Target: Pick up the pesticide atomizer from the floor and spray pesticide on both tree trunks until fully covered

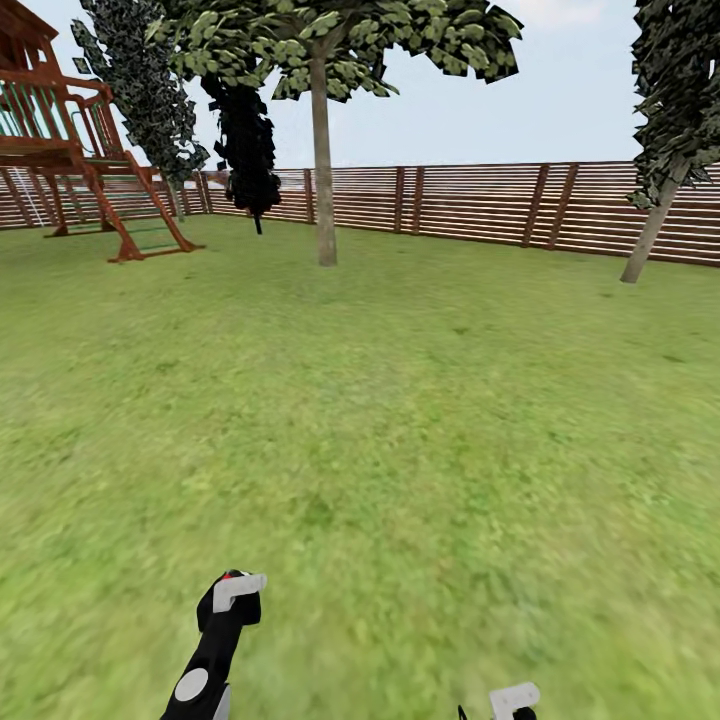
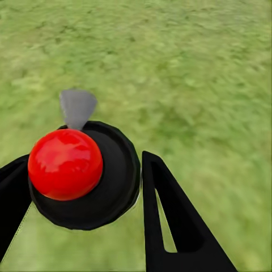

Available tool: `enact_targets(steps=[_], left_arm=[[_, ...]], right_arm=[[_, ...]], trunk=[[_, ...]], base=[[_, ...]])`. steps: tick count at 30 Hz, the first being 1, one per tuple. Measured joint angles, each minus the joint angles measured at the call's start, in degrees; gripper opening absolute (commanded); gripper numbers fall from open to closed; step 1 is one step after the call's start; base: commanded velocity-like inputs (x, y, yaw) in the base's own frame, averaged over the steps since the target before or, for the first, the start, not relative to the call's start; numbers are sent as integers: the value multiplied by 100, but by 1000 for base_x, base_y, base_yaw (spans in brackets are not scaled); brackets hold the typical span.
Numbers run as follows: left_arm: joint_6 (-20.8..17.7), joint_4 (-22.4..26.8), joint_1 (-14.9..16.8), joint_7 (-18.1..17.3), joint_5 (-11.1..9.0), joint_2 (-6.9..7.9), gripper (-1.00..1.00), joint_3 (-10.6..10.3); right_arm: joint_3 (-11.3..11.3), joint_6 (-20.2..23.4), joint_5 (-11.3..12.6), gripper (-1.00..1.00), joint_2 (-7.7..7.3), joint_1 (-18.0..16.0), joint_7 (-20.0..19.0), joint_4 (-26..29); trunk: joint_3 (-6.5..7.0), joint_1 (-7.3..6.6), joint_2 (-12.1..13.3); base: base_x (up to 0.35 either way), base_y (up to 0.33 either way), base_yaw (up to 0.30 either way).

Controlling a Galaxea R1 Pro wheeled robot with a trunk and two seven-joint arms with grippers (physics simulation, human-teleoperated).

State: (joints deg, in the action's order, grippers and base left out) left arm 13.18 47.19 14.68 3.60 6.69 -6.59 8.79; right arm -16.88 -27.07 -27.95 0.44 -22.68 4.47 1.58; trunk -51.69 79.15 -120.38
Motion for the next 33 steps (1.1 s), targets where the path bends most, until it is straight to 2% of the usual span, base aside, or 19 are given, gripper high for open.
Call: enact_targets(steps=[33], left_arm=[[0, 0, 0, 0, -5, 0, -100, 0]], right_arm=[[0, 1, -3, 100, -1, 0, -1, 0]], trunk=[[0, 0, 0]], base=[[334, 133, 0]])
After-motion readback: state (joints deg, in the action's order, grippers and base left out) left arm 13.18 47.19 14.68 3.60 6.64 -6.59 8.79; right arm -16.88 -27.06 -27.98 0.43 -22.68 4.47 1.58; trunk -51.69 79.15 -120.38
